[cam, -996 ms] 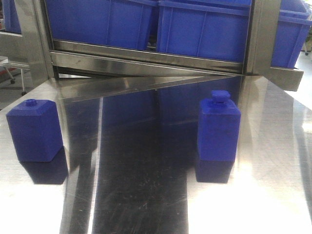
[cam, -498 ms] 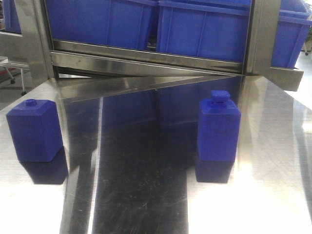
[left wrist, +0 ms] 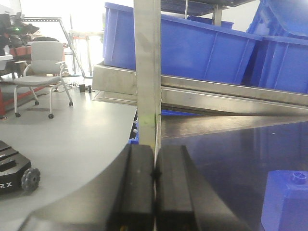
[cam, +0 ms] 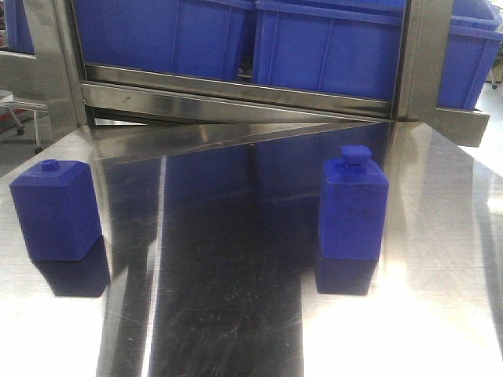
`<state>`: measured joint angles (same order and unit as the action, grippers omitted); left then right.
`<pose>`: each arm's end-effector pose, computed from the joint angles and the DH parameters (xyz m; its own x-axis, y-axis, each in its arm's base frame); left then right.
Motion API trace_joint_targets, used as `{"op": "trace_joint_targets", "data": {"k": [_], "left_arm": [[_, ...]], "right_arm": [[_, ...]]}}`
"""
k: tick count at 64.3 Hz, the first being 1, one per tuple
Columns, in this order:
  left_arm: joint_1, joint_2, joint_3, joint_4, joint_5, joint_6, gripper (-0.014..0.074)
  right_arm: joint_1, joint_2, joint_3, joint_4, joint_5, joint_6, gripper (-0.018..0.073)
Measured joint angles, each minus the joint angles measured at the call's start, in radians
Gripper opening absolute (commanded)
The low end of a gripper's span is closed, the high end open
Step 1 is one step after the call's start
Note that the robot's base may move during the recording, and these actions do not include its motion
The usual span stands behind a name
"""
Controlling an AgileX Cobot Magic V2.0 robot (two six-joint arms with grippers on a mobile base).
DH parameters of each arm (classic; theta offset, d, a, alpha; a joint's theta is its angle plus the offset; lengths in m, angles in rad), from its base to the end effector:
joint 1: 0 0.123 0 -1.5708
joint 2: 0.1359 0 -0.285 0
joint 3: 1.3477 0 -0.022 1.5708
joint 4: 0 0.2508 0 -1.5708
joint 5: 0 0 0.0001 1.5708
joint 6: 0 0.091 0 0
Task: Pick and sort blue part to right shelf
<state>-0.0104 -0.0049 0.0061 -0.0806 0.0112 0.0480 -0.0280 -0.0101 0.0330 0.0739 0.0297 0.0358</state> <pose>0.0562 -0.0007 0.2104 0.0744 -0.0334 -0.9967 0.0137 0.9994 -0.0324 0.0571 -0.0014 0.1999 0.0373 0.1084 -0.9934 0.0219 0.9938 0.1093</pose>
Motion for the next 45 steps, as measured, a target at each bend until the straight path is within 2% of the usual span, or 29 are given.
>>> {"op": "trace_joint_targets", "data": {"k": [24,38,45], "left_arm": [[0.0,0.0,0.0,0.0,0.0,0.0,0.0132],[0.0,0.0,0.0,0.0,0.0,0.0,0.0132],[0.0,0.0,0.0,0.0,0.0,0.0,0.0132]], "right_arm": [[0.0,0.017,-0.124,-0.047,0.114,0.0,0.0031],[0.0,0.152,-0.234,-0.112,0.143,0.0,0.0031],[0.0,0.241,-0.279,-0.121,0.152,0.05,0.0031]]}}
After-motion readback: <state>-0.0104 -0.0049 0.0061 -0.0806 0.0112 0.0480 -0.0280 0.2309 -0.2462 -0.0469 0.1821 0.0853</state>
